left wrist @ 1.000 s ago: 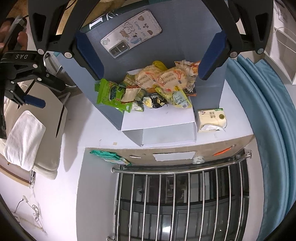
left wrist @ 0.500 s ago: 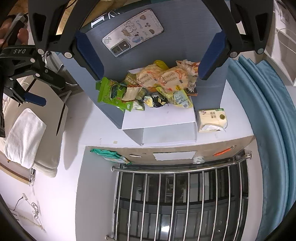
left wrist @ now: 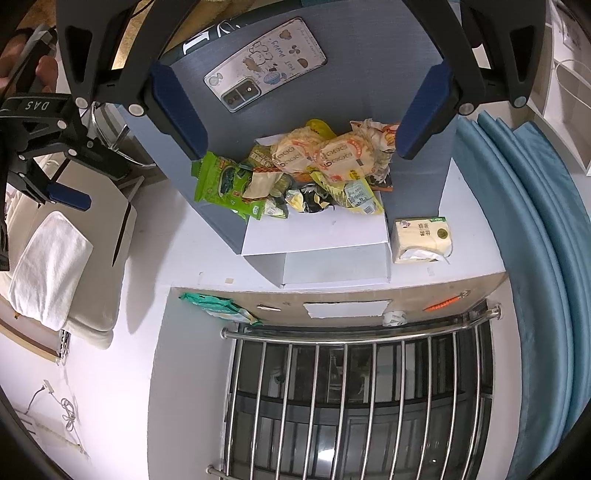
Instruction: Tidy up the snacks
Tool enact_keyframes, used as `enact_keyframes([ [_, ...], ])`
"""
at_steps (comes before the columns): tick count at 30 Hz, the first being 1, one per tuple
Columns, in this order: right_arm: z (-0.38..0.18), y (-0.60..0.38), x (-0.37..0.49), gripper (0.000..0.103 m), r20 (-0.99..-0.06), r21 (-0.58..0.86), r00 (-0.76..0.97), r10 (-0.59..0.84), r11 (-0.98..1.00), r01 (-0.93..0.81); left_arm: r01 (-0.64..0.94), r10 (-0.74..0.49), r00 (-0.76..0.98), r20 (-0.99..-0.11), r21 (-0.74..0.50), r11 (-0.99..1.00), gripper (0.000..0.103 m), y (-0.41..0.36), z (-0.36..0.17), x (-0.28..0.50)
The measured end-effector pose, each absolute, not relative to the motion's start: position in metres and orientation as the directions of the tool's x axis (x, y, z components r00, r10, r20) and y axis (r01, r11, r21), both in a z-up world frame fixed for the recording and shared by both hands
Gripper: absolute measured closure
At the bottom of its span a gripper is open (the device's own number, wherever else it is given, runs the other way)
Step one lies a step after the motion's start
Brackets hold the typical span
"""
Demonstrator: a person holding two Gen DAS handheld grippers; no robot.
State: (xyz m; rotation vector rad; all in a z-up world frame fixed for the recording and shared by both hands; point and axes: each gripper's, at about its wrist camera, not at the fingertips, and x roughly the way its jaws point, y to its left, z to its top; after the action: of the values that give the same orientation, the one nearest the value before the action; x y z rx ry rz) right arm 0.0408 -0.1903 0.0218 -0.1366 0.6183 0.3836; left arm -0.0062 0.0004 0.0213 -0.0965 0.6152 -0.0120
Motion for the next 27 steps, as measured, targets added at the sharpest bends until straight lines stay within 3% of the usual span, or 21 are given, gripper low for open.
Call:
enact_keyframes([
  [27, -0.005, -0.195, 0.068, 0.000, -0.627, 0.032, 0.700, 0.342, 0.909, -0.415, 0.008, -0.086, 0.816, -0.572, -0.137, 0.991, 0.000, 0.007, 0.013, -0.011],
])
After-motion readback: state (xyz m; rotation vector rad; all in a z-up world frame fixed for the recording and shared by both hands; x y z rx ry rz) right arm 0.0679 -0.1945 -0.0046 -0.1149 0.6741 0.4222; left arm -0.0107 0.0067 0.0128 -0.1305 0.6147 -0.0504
